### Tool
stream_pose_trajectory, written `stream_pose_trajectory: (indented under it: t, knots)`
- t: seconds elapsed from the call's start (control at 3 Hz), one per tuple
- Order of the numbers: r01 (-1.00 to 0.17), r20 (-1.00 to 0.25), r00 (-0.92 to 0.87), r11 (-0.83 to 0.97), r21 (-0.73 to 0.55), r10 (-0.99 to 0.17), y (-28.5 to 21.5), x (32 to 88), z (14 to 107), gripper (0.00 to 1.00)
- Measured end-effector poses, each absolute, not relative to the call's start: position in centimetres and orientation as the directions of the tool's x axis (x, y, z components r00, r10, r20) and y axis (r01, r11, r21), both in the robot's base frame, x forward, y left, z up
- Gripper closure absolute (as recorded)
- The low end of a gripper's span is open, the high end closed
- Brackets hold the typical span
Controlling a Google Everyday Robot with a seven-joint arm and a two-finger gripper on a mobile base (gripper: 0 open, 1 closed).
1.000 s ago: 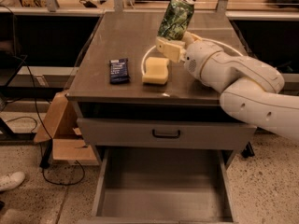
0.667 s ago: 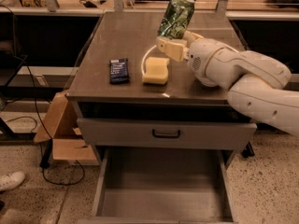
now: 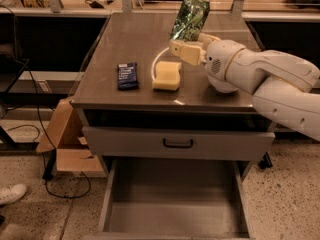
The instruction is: Pick green can from middle drawer and place on counter
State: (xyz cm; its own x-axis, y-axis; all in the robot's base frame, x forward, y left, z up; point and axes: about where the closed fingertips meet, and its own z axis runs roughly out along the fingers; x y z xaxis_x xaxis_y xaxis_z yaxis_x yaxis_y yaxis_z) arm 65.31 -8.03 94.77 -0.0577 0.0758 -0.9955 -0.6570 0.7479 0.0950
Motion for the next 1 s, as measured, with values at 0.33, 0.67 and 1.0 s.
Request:
stream_pose_trajectory:
  t: [0.33,0.67,1.0]
  knots:
    - [-0.651,-0.997,-0.065,0.757,0.064,0.029,-7.6,67.2,94.6,1.00]
    - [-0.680,-0.996,-0.091,0.730,0.067,0.007,-7.3,70.0,94.1,1.00]
    - [-0.710,-0.994,-0.105,0.702,0.059,-0.022,-6.5,72.1,93.9,1.00]
